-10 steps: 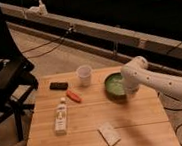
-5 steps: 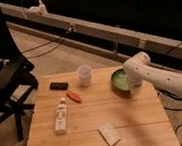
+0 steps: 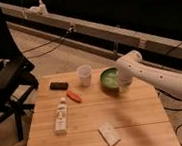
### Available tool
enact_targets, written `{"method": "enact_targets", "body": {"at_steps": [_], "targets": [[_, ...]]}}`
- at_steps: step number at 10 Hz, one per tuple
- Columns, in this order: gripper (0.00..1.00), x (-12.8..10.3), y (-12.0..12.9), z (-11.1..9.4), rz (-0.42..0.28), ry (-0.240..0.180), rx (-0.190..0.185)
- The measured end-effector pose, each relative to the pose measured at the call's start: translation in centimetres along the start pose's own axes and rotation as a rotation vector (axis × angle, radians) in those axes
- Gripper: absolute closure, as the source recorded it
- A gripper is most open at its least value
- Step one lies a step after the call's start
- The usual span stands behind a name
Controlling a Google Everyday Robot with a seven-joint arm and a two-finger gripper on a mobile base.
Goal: Drag the ceramic bowl in a circle
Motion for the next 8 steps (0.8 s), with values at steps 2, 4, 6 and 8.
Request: {"method": "enact_targets", "body": {"at_steps": [2,4,6,8], "targets": [[1.00,-0.6,3.1,-0.8,-0.049,-0.009,-0.030],[1.00,1.7,7.2,-1.1,-0.039,0.026,-0.093],[1.00,5.4,9.3,-0.9,0.032,0.072,-0.141],[1.00,7.9,8.1,0.0,0.094,0.107,-0.145]]}}
